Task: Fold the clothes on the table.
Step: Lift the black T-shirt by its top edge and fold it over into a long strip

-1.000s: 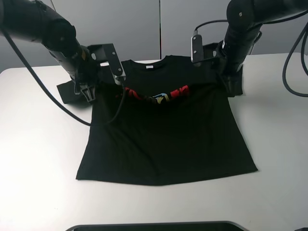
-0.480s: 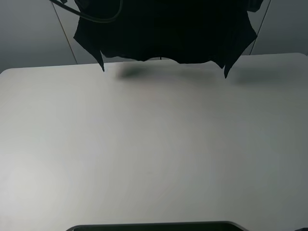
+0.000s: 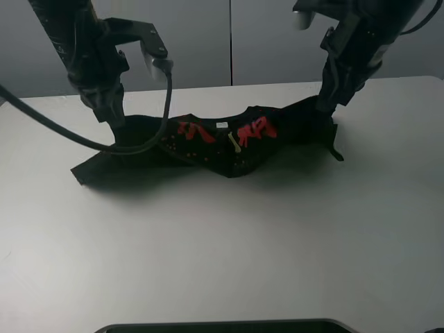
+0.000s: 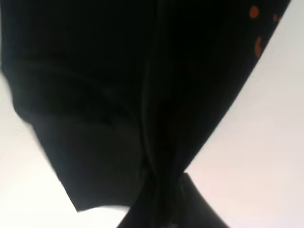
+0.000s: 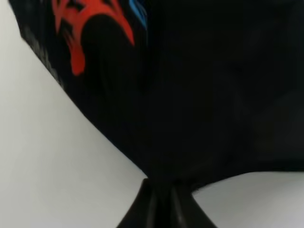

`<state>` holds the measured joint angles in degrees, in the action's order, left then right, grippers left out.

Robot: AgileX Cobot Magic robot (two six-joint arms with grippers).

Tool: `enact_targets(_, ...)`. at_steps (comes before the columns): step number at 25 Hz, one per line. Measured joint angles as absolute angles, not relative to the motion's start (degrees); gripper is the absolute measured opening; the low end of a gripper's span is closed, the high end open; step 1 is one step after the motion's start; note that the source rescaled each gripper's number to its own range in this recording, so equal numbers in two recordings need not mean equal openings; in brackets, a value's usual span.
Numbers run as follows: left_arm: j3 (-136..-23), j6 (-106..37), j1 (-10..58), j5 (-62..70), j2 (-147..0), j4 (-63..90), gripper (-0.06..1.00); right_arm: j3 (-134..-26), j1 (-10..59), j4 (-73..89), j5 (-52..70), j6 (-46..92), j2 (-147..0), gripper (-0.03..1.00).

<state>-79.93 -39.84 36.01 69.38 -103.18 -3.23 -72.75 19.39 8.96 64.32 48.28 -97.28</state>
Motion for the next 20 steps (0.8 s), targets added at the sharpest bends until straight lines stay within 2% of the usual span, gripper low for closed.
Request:
enact_targets(6,-72.09,-40.68,36.01,69.62,-103.18,-6.55,0.0,-67.35,19.39,9.73,64.22,48.82,-97.65,0.0)
enact_targets(10,-71.89,-38.64,36.01,68.25,-103.18,-10.8,0.0,-67.12,19.39,7.69,57.73,48.82,-97.65,0.0)
enact_targets(17,-71.78,-24.12,35.87,49.84,-103.18,-31.17,0.0,-67.12,19.39,-0.58,40.26,48.82,-99.22,0.0)
enact_targets(20,-71.78,-22.88,34.62,42.49,-104.26,-33.79,0.0,-67.12,19.39,-2.76,35.2,48.48,-103.99,0.0)
